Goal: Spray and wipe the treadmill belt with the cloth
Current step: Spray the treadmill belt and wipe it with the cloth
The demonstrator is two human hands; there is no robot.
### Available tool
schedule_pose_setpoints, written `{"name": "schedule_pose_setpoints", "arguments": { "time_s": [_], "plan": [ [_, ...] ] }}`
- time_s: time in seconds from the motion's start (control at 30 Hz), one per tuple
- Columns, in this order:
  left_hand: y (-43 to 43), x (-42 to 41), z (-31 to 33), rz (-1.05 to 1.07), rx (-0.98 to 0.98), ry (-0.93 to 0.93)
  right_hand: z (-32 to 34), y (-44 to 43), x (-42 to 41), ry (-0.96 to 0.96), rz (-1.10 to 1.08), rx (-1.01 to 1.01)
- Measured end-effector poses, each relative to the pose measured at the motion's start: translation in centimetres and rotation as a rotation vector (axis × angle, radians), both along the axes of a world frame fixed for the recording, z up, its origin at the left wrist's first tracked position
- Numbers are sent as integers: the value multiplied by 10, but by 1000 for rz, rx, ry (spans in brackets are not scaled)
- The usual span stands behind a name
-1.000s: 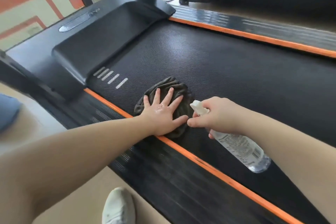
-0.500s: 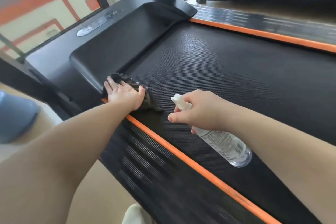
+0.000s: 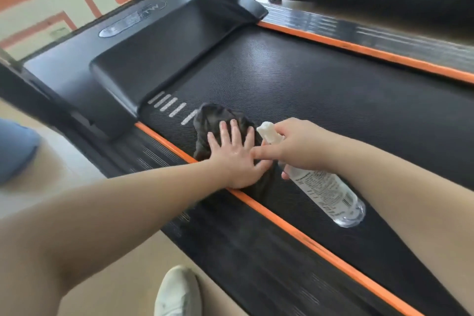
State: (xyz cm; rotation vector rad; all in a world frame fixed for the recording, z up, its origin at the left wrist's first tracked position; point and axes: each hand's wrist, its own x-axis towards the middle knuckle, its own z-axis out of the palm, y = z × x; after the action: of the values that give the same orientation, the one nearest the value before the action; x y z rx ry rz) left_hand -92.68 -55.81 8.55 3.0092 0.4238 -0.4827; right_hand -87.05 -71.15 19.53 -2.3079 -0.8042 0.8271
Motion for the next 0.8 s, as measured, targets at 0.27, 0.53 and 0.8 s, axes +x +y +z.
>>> {"name": "schedule_pose_setpoints", "arguments": {
  "time_s": [0.27,0.53,0.8],
  "plan": [
    [13,-8,15,-128,110,47,2,-76,-23,2,-21,-182],
    [-34,-3,13,83,59,54,-7,-164,-28,265,-195,-73],
    [-165,-10,6,-739,86,26,-6,-237,-31,472,-88,-99]
  ]
}}
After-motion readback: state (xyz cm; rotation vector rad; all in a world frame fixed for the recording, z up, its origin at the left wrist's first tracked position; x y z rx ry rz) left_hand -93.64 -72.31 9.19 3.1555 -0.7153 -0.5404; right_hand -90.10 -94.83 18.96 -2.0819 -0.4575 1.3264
